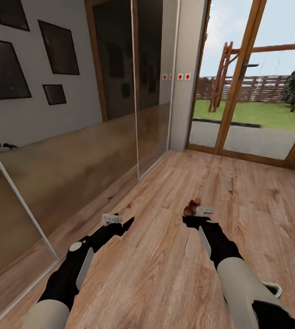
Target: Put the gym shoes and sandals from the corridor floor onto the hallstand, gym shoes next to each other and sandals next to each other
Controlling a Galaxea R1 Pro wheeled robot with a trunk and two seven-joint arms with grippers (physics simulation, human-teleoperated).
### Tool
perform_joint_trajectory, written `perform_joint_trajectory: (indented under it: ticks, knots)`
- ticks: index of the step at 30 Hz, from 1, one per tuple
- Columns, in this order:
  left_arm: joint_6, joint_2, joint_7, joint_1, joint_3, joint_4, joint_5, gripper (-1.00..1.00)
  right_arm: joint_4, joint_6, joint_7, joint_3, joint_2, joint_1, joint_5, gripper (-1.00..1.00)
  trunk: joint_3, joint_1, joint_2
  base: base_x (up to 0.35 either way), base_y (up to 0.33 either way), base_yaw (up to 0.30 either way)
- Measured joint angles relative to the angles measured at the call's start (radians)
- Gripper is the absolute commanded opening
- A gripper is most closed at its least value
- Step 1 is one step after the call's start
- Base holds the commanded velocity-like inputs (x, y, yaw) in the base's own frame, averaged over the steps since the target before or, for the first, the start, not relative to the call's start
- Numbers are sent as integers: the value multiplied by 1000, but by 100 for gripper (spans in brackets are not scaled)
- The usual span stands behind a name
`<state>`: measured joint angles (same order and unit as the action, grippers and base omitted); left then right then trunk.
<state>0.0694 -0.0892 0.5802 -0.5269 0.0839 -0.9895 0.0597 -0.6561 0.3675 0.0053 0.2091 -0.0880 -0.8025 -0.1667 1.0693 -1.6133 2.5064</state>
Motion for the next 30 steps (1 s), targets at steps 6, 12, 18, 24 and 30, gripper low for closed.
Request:
perform_joint_trajectory:
  ticks: [6, 12, 18, 24, 30]
  knots:
    - [0, 0, 0, 0, 0, 0, 0, 100, 0, 0, 0, 0, 0, 0, 0, 100, 0, 0, 0, 0, -282, 297]
    - [0, 0, 0, 0, 0, 0, 0, 100, 0, 0, 0, 0, 0, 0, 0, 100, 0, 0, 0, 0, -282, 297]
    - [0, 0, 0, 0, 0, 0, 0, 100, 1, 0, 0, 0, 0, 0, 0, 100, 0, 0, 0, 0, -282, 297]
    - [0, 0, 0, 0, 0, 0, 0, 100, 1, 0, 0, 0, 0, 0, 0, 100, 0, 0, 0, -50, -282, 297]
    - [0, 0, 0, 0, 0, 0, 0, 100, 1, 0, 0, 0, 0, 0, 0, 100, 0, 0, 0, -157, -261, 297]
